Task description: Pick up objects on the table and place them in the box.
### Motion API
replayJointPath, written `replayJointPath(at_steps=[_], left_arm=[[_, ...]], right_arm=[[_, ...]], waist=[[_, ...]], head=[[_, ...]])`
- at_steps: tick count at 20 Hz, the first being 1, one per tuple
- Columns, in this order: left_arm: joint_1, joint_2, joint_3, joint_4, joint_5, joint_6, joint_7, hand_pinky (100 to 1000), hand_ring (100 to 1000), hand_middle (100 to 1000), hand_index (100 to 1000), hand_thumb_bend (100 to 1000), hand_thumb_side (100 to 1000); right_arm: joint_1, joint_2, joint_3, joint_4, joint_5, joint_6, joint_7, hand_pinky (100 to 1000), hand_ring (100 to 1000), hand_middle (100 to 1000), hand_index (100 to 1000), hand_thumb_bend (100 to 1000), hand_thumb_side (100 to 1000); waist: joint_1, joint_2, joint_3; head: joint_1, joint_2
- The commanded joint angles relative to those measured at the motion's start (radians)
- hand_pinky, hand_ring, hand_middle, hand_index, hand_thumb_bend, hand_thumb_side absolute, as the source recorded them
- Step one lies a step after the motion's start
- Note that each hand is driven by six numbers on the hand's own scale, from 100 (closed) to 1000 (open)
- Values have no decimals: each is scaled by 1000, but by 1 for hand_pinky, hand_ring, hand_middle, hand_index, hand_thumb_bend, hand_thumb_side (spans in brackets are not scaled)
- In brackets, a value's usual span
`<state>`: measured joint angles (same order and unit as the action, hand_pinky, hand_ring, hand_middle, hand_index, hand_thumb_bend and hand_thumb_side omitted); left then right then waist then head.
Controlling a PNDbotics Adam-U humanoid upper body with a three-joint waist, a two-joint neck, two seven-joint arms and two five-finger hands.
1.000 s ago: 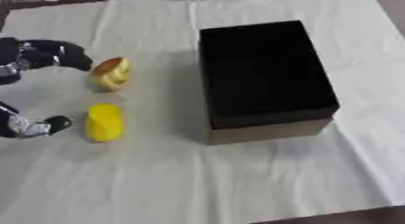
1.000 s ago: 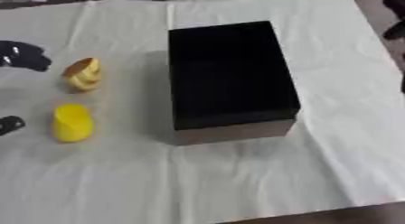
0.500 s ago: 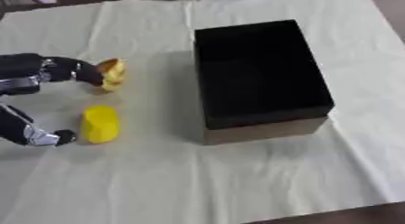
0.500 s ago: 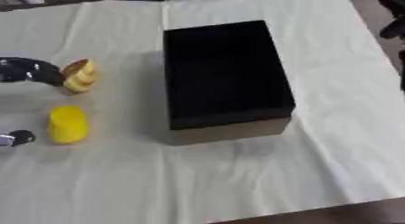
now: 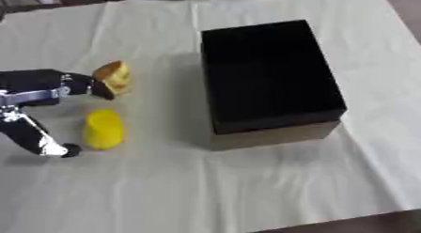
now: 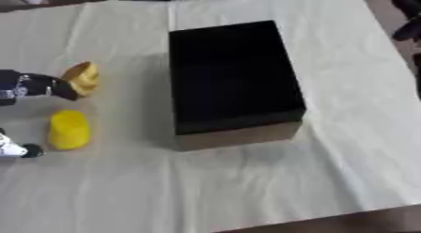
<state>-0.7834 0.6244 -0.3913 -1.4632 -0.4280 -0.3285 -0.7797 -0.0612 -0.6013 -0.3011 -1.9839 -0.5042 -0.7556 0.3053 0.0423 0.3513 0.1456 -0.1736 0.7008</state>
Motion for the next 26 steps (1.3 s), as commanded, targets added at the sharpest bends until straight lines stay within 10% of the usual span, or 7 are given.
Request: replayJointPath(at_steps=[1,14,26], left_arm=[[-26,-7,5,26,-27,-93,-98,953,1000,891,954,504,165],[-62,-107,18,131,-138,-87,-14,903,995,844,920,384,134],[-61,-86,16,72,-185,-112,-14,696,754,686,806,265,100]], right_arm=[[-6,-13,-7,-16,-12,7,1,972,950,584,880,100,375],[-11,2,-4,-16,-17,28,19,978,955,578,882,100,417],[-2,8,-6,-16,-16,32,19,979,956,576,883,100,430]], waist=[[0,-21,-2],[0,-16,-15],[-3,-20,-9]], head=[[3,1],[11,-4],[9,1]])
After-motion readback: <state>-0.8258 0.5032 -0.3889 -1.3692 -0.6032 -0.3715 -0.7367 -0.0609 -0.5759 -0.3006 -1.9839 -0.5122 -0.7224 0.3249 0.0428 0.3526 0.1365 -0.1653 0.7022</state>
